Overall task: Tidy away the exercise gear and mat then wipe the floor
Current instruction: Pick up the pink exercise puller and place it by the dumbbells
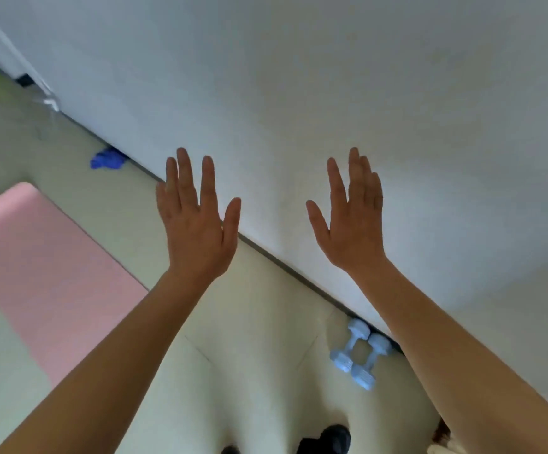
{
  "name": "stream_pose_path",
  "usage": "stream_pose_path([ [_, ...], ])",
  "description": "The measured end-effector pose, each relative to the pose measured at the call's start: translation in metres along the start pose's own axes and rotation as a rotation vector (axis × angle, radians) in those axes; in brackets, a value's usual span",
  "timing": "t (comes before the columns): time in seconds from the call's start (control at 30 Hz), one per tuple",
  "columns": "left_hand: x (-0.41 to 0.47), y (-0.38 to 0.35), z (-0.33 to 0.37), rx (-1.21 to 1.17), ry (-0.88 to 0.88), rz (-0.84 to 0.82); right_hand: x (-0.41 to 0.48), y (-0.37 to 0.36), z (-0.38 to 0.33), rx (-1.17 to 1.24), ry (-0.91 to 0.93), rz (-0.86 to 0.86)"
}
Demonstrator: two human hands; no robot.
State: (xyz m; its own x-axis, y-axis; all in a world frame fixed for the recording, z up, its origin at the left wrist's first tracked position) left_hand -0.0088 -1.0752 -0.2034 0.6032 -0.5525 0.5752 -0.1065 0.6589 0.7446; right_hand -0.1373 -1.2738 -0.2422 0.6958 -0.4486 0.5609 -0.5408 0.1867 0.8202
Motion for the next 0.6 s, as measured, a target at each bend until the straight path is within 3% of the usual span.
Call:
stream_pose_path([
  [0.23,-0.056,0.198,-0.134,0.211,0.165,0.203,0.050,0.049,-0.202,0.108,0.259,0.156],
  [0.43,-0.174,0.396,-0.276,0.392,0.333,0.320,0.038,0.067,-0.475,0.241,0.516,0.270],
  [0.6,-0.256,0.537,-0.370,0.529,0.431,0.391,0.002,0.084,-0.686,0.381,0.640,0.226],
])
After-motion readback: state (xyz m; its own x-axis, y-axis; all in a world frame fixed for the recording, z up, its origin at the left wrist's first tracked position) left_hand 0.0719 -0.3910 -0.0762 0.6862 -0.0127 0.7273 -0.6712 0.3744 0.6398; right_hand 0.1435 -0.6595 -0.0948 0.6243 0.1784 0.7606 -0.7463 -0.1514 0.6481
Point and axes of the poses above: each hand's wrist, its own x-axis towards the middle knuckle, its own y-axis out of the back of the hand, z = x × y, the point moved 1 cm from there along x, towards the middle knuckle, and after that the axes turned 12 degrees about -x, right-handed, at the moved point
